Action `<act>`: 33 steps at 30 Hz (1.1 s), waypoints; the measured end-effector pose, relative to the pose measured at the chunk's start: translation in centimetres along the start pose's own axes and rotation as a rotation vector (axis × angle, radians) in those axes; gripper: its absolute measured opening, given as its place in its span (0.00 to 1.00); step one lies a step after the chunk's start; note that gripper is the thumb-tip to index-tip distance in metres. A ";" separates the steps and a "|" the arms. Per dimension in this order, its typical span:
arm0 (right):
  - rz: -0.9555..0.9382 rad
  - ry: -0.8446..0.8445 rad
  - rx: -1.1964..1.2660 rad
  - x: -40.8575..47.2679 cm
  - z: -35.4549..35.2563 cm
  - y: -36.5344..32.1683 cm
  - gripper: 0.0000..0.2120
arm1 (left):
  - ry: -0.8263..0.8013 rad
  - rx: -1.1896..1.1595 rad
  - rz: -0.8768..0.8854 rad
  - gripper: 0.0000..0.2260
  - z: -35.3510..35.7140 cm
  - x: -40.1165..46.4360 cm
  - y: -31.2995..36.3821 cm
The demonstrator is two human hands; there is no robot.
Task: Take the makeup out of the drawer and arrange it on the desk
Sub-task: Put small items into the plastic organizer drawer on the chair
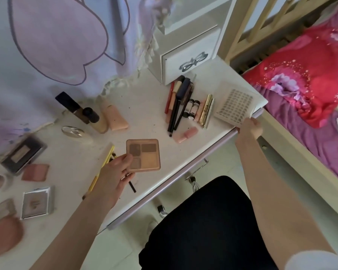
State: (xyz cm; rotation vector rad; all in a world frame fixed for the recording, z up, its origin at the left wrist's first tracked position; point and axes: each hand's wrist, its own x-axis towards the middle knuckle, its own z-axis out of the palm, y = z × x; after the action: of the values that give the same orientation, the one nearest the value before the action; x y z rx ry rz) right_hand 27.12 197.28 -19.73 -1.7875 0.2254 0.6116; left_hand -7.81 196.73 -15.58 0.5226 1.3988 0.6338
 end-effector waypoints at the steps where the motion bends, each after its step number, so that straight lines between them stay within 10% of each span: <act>1: -0.014 0.006 -0.015 0.1 0.0 0.2 0.17 | 0.000 0.004 -0.002 0.04 0.0 0.1 -0.1; 15: -0.159 -0.174 -0.153 -6.2 -2.6 1.7 0.15 | -0.041 -0.060 0.002 0.08 -1.7 -2.7 0.4; 22: -0.041 -0.923 -0.436 -21.9 -4.1 8.4 0.11 | -0.072 -0.020 -0.034 0.05 -4.9 -7.0 -1.3; 33: 0.103 -1.050 -0.632 -34.1 -1.8 14.9 0.09 | 0.019 -0.019 0.012 0.07 -16.3 -10.1 -5.0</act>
State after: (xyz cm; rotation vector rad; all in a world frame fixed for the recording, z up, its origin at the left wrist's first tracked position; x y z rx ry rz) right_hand -7.90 185.63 -14.43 -1.7766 -0.6635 1.7328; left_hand -24.09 185.69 -13.39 0.5112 1.4072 0.6634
